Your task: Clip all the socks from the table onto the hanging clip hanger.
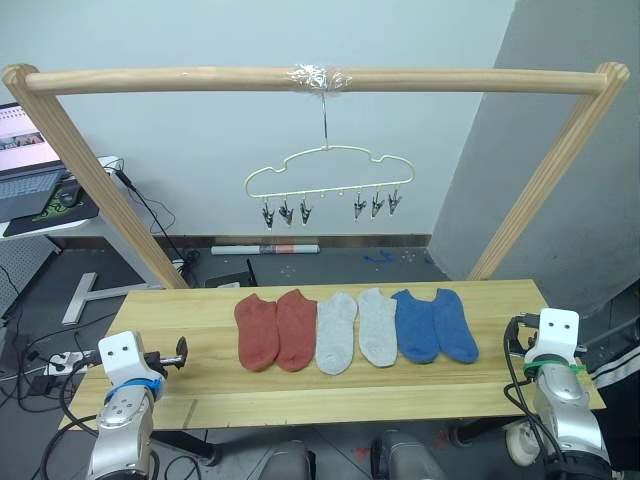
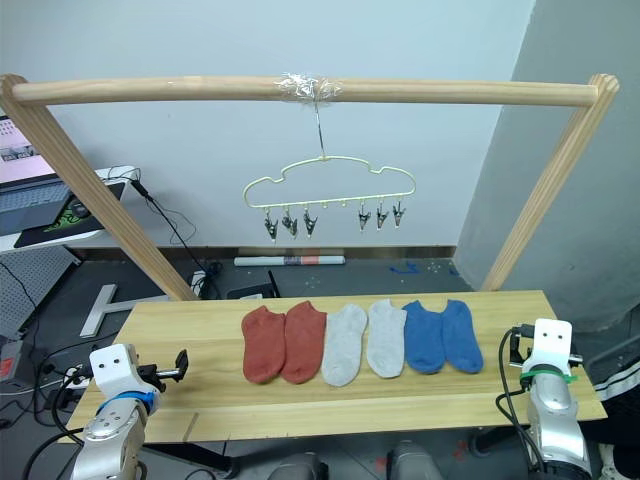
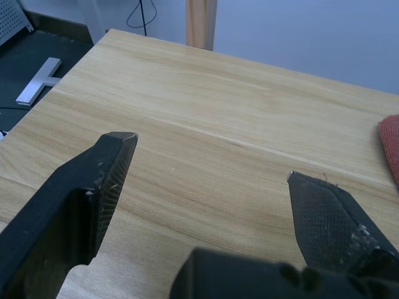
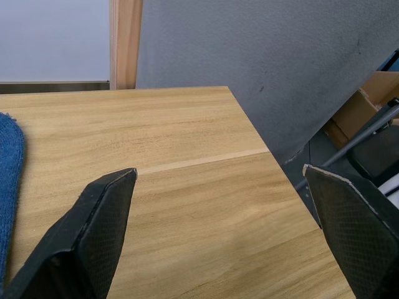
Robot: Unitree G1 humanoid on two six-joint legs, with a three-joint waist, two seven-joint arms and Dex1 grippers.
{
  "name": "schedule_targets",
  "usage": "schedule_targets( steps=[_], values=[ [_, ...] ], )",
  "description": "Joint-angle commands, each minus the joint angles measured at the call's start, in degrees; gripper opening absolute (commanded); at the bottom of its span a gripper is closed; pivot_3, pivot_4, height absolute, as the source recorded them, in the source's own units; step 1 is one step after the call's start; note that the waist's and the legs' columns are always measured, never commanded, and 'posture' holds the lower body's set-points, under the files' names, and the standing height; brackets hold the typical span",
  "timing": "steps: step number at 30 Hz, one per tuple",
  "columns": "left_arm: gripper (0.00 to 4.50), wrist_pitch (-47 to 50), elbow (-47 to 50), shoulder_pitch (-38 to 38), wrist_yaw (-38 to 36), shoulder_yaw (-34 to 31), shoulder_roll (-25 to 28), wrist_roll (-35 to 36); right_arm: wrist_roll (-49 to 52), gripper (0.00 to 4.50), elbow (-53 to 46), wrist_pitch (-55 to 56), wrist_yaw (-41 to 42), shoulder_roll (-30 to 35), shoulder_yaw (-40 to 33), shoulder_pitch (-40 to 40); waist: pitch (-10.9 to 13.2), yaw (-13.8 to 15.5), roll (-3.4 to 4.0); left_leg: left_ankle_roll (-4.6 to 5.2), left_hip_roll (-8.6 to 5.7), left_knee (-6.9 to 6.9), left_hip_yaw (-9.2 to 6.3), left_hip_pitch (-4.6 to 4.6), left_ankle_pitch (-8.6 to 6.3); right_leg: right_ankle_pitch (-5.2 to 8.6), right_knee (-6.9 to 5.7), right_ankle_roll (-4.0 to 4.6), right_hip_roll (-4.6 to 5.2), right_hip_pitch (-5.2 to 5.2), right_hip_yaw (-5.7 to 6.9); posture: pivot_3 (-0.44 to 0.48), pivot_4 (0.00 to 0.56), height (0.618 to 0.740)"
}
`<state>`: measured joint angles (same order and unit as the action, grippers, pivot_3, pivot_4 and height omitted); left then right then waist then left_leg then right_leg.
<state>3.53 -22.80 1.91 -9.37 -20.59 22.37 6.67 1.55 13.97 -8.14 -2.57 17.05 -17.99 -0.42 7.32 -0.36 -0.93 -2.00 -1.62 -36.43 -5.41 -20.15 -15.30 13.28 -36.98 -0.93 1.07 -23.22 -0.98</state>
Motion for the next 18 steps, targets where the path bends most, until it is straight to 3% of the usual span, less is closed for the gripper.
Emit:
schedule_targets(
  steps=[1,18],
  values=[
    [4.48,-1.0,0.0,-0.6,-0.1,-0.9,1.2,0.3,0.0,4.50,-0.7,1.0,-0.1,1.0,-0.8,-0.2,0.0,0.0,0.00,0.00,0.00,0.00,0.00,0.00,0.00,0.00,0.00,0.00,0.00,0.00,0.00,0.008,0.074,0.740],
    [4.48,-1.1,3.0,0.1,-2.0,-1.3,1.9,2.0,0.2,4.50,0.1,1.7,0.1,1.1,-0.8,-0.3,-0.1,0.0,-0.06,0.00,0.01,0.00,0.12,0.13,0.00,-0.01,-0.06,0.00,-0.01,0.05,-0.06,0.009,0.071,0.740]
  ],
)
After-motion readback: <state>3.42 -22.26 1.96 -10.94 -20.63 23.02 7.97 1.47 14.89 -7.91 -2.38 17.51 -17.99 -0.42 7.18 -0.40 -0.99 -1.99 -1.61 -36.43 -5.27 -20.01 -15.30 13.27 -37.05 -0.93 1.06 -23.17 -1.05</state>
